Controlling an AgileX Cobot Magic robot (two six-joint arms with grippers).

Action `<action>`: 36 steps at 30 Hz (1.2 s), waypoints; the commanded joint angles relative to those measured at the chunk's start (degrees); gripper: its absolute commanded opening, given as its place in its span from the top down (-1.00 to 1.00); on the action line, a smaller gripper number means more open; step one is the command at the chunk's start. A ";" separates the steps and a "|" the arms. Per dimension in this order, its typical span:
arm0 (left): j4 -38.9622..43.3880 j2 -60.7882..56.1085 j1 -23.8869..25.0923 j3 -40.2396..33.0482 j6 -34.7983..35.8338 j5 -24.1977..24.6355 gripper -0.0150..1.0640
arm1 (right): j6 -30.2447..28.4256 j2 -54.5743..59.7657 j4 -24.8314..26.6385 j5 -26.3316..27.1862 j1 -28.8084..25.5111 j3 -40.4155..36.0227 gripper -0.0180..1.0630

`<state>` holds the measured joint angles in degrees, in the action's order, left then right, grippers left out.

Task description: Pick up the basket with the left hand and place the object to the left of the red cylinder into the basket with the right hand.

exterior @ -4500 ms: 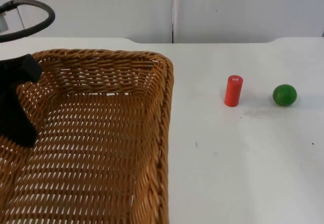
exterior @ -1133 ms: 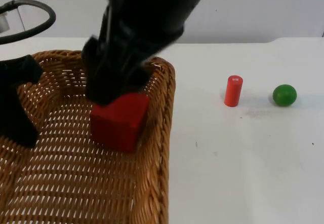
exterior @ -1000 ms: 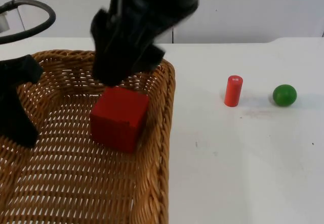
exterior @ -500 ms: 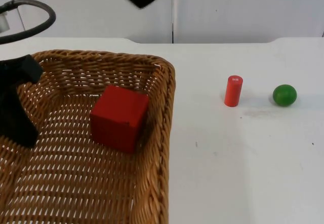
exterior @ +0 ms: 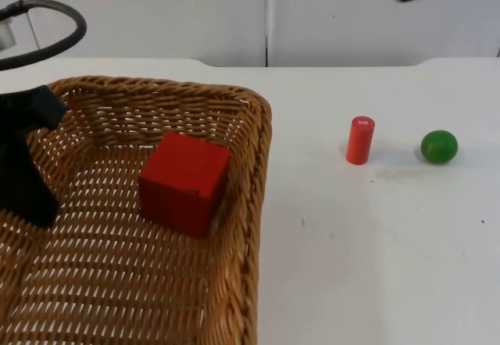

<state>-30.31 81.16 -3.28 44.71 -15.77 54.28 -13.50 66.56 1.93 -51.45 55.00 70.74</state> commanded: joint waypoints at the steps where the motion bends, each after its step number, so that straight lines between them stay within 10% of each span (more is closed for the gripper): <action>1: -2.03 -0.55 -0.19 0.14 -0.46 0.27 0.98 | 1.15 -3.16 -0.77 1.40 0.03 -2.20 -0.44; 36: -2.03 -0.55 -0.19 0.14 -0.45 -2.11 0.98 | 2.99 -10.16 -1.93 3.10 0.03 -9.15 -0.44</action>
<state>-30.31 81.16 -3.28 44.71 -16.18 52.22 -10.51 56.66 0.00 -49.21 55.00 61.95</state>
